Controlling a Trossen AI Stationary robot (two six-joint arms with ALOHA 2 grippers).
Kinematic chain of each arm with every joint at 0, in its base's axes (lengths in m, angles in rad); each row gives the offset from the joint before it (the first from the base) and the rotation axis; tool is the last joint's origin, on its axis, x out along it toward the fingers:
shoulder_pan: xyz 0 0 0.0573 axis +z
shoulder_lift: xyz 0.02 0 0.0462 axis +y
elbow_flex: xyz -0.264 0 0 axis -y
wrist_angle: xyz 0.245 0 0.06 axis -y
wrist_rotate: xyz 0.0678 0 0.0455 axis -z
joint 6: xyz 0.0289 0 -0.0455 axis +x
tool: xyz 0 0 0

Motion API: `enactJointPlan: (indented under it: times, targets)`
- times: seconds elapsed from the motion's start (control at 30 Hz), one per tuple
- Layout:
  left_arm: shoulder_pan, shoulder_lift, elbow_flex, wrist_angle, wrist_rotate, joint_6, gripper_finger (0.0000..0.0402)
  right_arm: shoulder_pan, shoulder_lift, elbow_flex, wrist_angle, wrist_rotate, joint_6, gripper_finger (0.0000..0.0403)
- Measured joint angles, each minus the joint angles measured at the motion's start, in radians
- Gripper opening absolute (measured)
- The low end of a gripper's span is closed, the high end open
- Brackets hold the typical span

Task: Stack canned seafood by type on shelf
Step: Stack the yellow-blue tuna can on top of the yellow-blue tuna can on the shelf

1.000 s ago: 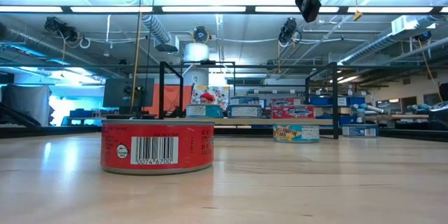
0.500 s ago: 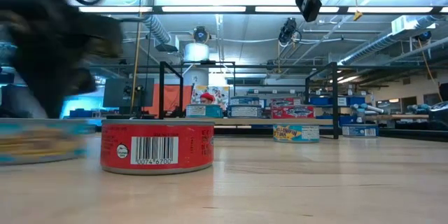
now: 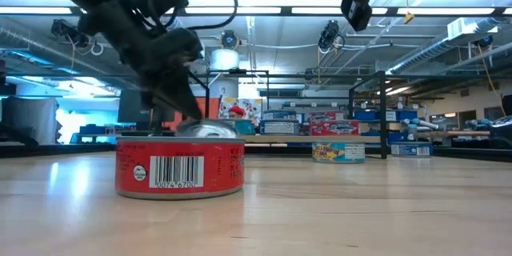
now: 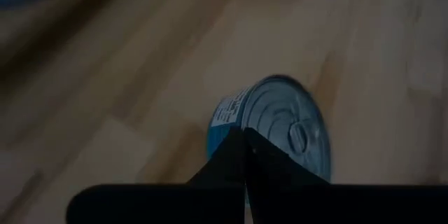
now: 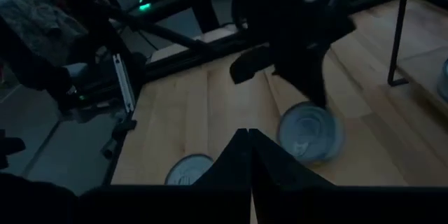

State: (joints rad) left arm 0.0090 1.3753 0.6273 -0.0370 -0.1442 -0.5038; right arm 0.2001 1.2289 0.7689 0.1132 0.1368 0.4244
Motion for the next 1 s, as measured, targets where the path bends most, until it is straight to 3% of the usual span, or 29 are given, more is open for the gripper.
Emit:
enactJointPlan:
  times: [0.3,0.57,0.77,1.0]
  targets:
    - [0.002,0.106,-0.028,0.174,0.121,-0.033,0.0,0.014,0.0,0.001,-0.002,0.001,0.032,0.0003]
    - [-0.043,0.206,-0.026,0.382,0.101,-0.101,0.0,0.016,0.002,0.001,-0.012,0.008,0.05,0.0003]
    - [-0.051,0.219,-0.025,0.555,0.078,0.034,0.0021,0.024,0.056,0.001,-0.002,0.001,0.046,0.001]
    - [-0.029,0.217,-0.025,0.523,0.018,0.102,0.007,0.05,0.185,0.027,0.023,-0.017,0.033,0.0016]
